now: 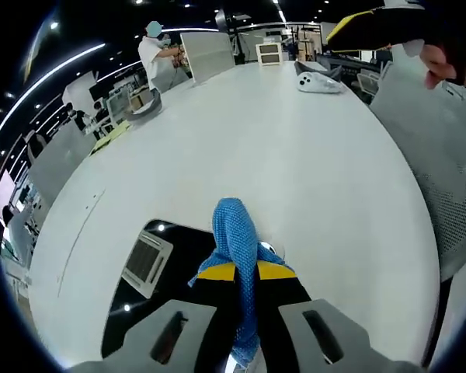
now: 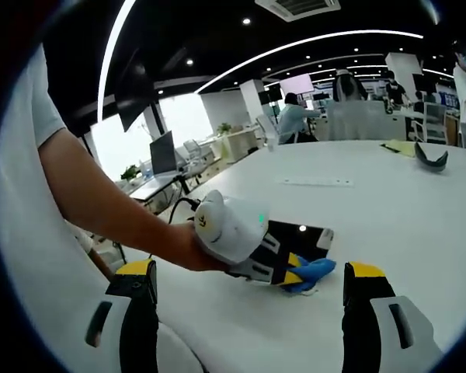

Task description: Wipe the mirror surface with the cleaning cloth until all visible marks leave the cleaned area.

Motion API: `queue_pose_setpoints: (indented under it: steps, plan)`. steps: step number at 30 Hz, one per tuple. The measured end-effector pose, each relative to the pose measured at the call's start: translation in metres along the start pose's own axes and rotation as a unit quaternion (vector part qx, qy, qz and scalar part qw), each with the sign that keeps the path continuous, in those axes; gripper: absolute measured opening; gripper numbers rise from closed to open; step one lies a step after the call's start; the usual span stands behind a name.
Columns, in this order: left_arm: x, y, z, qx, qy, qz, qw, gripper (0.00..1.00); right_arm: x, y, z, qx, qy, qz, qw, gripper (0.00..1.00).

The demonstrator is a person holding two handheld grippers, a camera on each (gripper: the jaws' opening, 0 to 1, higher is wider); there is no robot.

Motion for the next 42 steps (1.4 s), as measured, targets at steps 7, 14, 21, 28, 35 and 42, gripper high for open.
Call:
queue_pose_setpoints:
  steps: [7, 14, 21, 28, 35, 42]
  plan:
    - [0.002, 0.002, 0.003, 0.004, -0.001, 0.002, 1.0, 0.05, 0.001, -0.001, 0.0, 0.0, 0.0, -0.001, 1.0, 1.0]
    - [0.002, 0.002, 0.0, 0.002, -0.012, 0.008, 0.9999, 0.05, 0.002, -0.002, 0.0, -0.004, -0.002, -0.006, 1.0, 1.0]
    - [0.002, 0.0, -0.002, -0.01, -0.021, 0.016, 0.9996, 0.05, 0.0, -0.003, 0.002, -0.001, -0.005, -0.008, 1.0, 1.0]
    - [0.002, -0.001, -0.004, -0.008, -0.021, 0.019, 0.9996, 0.05, 0.002, -0.003, 0.001, -0.004, -0.002, -0.01, 0.9999, 1.0]
    - [0.001, -0.002, -0.01, -0.014, -0.024, 0.023, 0.9994, 0.05, 0.002, -0.004, 0.002, -0.001, -0.002, -0.012, 0.9999, 1.0]
    - [0.0, -0.003, -0.015, -0.013, -0.027, 0.023, 0.9993, 0.05, 0.003, -0.003, 0.002, 0.0, -0.001, -0.011, 0.9999, 1.0]
Point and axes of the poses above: the point that each gripper's makers call its tool centre point, and the gripper's own axes: x roughly forward along the fingers, z roughly to its right, y roughly out of its top, the point moved 10 cm from there along -x, roughly backward along the fingers, and after that the axes turned 10 degrees about -y, right-handed, at the moved point
